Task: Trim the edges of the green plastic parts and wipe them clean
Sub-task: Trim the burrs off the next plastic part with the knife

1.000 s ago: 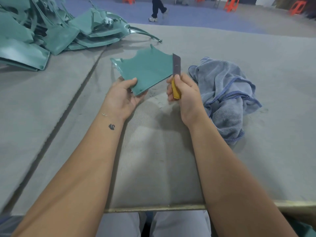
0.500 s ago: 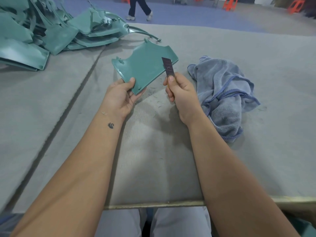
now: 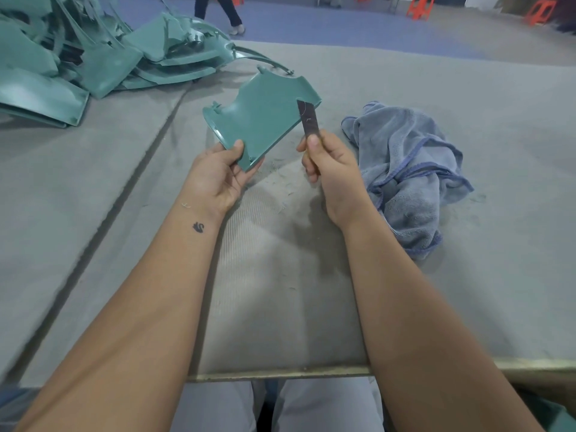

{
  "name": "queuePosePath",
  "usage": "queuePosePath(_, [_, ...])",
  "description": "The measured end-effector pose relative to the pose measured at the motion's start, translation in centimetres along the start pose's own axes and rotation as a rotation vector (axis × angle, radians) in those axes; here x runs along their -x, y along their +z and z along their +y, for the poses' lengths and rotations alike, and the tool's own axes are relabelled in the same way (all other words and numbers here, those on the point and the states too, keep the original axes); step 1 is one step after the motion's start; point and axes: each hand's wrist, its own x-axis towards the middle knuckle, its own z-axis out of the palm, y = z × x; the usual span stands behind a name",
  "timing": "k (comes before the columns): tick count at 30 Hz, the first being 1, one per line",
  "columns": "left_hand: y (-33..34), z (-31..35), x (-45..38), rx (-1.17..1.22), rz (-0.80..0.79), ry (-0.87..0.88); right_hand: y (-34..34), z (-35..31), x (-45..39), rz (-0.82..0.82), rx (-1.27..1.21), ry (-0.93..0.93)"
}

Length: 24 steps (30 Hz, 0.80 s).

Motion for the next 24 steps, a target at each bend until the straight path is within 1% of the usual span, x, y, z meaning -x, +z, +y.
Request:
queuePosePath(2, [0.0,0.0,0.1,-0.008,-0.008,0.000,0.1,0.1,0.1,-0.015,0.064,-0.005])
queuePosePath(5, [0.1,-0.1,0.1,-0.029,-0.007,0.013,0.8,0.4,0.1,-0.140,0.360,-0.009])
queuePosePath(6, [0.0,-0.2,0.1,-0.036,-0.005,0.020,1.1,0.5,0.1,-0.173,0.425,-0.011])
queuePosePath(7, [0.1,-0.2,0.1,-0.038,-0.006,0.023,1.2,0.4,0.1,-0.173,0.428,-0.017])
queuePosePath(8, [0.0,-0.2,0.1,-0.034,-0.008,0.021,1.1,0.3,0.1,-0.148,0.374,-0.014])
queuePosePath(10, [0.0,-0.1,0.1,-0.024,-0.010,0.013,0.5,0.1,0.2,-0.075,0.167,-0.003])
queuePosePath(11, [-0.1,-0.1,0.1,-0.024,-0.010,0.011,0.3,0.0,0.2,-0.057,0.113,0.000])
queuePosePath(12, [-0.1,-0.2,0.0,-0.027,-0.011,0.010,0.2,0.1,0.2,-0.057,0.136,0.005])
queuePosePath(13, [0.0,-0.2,0.0,-0.031,-0.015,0.010,0.3,0.2,0.2,-0.081,0.226,0.006])
queuePosePath(15, [-0.1,-0.2,-0.1,-0.047,-0.028,0.013,0.9,0.5,0.1,-0.185,0.472,0.009])
queuePosePath(16, [-0.1,-0.2,-0.1,-0.055,-0.033,0.015,1.1,0.6,0.1,-0.217,0.533,0.012])
queuePosePath(17, [-0.1,-0.2,-0.1,-0.054,-0.034,0.015,1.2,0.5,0.1,-0.217,0.528,0.010])
queuePosePath(18, [-0.2,-0.2,-0.2,-0.044,-0.033,0.013,1.1,0.4,0.1,-0.188,0.466,0.007])
queuePosePath(20, [-0.2,-0.2,-0.2,-0.024,-0.031,0.007,0.5,0.2,0.2,-0.084,0.273,-0.001])
queuePosePath(21, [-0.2,-0.2,-0.2,-0.024,-0.031,0.006,0.3,0.2,0.2,-0.051,0.233,-0.002])
queuePosePath(22, [-0.2,-0.2,-0.2,-0.023,-0.030,0.005,0.3,0.2,0.2,-0.048,0.253,-0.002])
queuePosePath(24, [-0.2,-0.3,-0.3,-0.017,-0.029,0.006,0.7,0.6,0.2,-0.132,0.443,-0.001])
